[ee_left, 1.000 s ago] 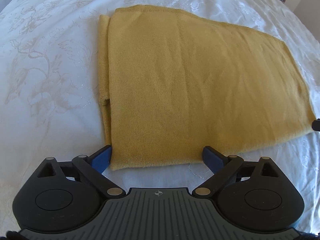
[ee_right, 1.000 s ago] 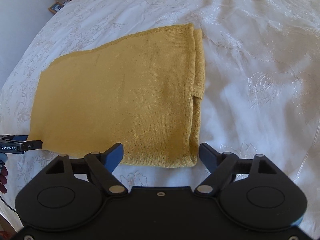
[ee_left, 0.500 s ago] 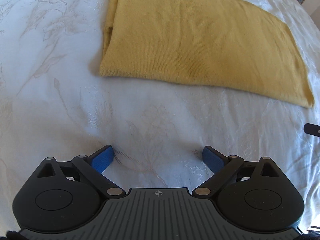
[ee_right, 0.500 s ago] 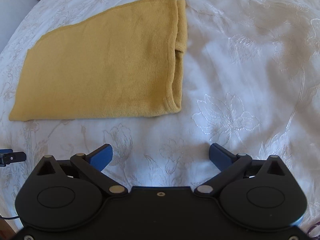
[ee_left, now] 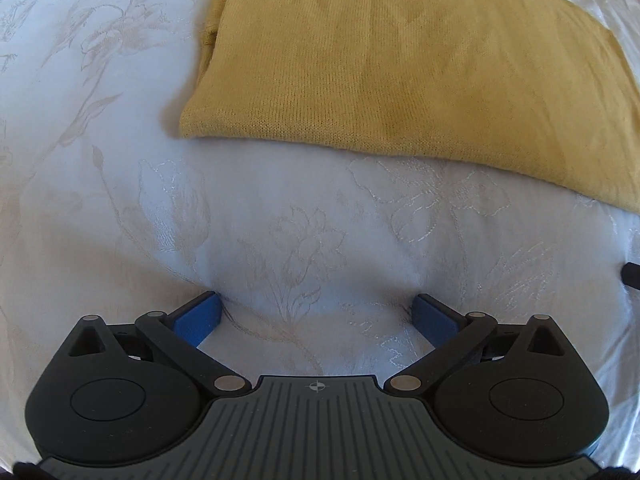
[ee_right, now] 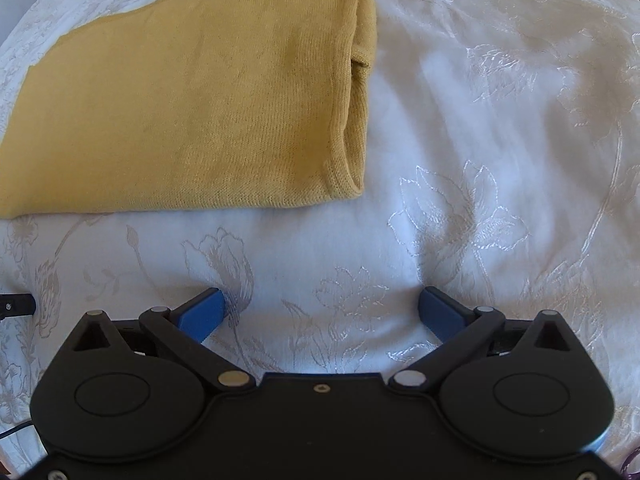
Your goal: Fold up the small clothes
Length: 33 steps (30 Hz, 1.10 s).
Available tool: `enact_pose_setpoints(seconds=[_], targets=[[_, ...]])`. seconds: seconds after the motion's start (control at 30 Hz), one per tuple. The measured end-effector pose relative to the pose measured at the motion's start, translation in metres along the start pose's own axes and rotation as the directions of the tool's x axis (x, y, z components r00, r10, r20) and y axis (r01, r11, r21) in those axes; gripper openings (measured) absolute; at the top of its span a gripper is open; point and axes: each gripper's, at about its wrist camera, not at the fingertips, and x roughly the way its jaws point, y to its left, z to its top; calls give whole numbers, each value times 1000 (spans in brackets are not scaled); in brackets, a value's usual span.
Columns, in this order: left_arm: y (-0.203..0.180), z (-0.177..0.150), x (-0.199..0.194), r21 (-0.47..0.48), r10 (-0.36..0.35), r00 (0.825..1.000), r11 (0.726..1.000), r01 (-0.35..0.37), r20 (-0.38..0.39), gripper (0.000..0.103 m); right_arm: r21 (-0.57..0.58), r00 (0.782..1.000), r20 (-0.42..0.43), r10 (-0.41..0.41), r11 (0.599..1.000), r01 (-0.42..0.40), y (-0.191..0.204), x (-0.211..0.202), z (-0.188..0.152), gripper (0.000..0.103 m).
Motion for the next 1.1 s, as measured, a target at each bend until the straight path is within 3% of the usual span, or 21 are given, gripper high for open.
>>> enact_pose_setpoints(seconds=[0.13, 0.23, 0.27, 0.37, 0.43, 0.57, 0.7, 0.83, 1.1], targets=[[-4, -11, -1, -9, 2, 1000, 1000, -2, 25, 103, -6, 1000, 28, 5, 1000, -5, 0, -2, -3, 103], [-6, -2, 1, -4, -3, 999, 1000, 2, -34, 103, -11, 1000, 28, 12, 1000, -12, -2, -3, -5, 103], [-7, 4, -1, -12, -3, 999, 1000, 2, -53, 101, -15, 1000, 27, 13, 1000, -12, -2, -2, -5, 103], [-12, 19, -18, -46, -9, 1000, 999, 9, -9, 81, -29, 1000, 24, 20, 999, -19, -2, 0, -3, 103], [-18, 27, -33, -57, -11, 999, 998, 13, 35, 80, -37, 999, 25, 25, 999, -24, -3, 1, -2, 103], [-39, 58, -56, -22, -17, 990, 1000, 20, 137, 80, -45, 999, 34, 38, 998, -37, -8, 1, -2, 103], [-65, 102, -57, 22, -13, 982, 1000, 9, 189, 80, -50, 998, 40, 48, 998, -46, -15, 5, -5, 103], [-87, 145, -47, 68, 10, 976, 997, -25, 218, 80, -49, 998, 36, 57, 997, -55, -21, 6, -9, 103], [-120, 184, -27, 136, 8, 980, 990, -36, 200, 79, -35, 997, 6, 81, 996, -80, -29, 3, -3, 103]])
